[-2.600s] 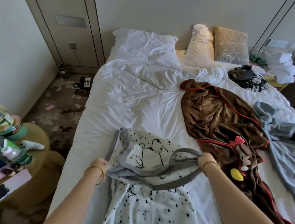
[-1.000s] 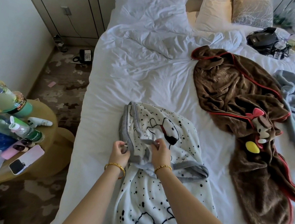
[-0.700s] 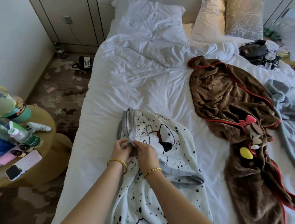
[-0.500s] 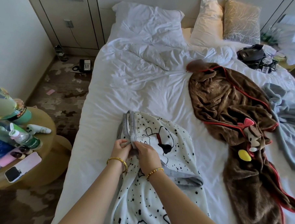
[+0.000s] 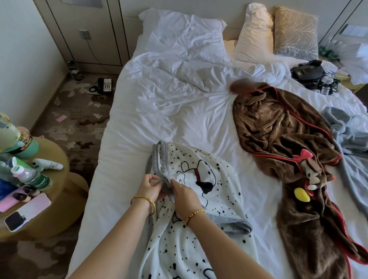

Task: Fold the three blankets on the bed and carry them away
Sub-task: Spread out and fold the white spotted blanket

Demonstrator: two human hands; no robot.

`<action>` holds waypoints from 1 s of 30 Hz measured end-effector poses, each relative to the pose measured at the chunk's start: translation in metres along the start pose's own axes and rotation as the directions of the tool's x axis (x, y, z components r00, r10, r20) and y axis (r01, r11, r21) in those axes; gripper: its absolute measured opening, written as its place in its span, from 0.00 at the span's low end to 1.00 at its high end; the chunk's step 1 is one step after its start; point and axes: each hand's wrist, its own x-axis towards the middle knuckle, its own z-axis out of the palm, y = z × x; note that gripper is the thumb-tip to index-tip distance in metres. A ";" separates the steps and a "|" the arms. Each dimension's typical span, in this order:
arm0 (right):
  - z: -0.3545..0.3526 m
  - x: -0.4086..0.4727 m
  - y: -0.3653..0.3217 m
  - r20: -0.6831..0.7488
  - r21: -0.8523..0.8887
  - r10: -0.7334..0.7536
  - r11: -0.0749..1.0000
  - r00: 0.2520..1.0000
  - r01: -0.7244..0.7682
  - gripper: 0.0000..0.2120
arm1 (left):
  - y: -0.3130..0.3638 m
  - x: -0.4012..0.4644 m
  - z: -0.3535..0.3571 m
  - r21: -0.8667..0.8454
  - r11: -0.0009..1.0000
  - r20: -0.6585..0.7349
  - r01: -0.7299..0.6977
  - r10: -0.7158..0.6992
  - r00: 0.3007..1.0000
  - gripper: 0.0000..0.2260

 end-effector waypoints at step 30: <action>-0.010 -0.009 0.001 -0.113 0.314 0.084 0.948 0.990 -0.045 0.17 | 0.025 -0.012 0.024 -0.007 0.998 0.018 -0.055 0.055 0.998 0.03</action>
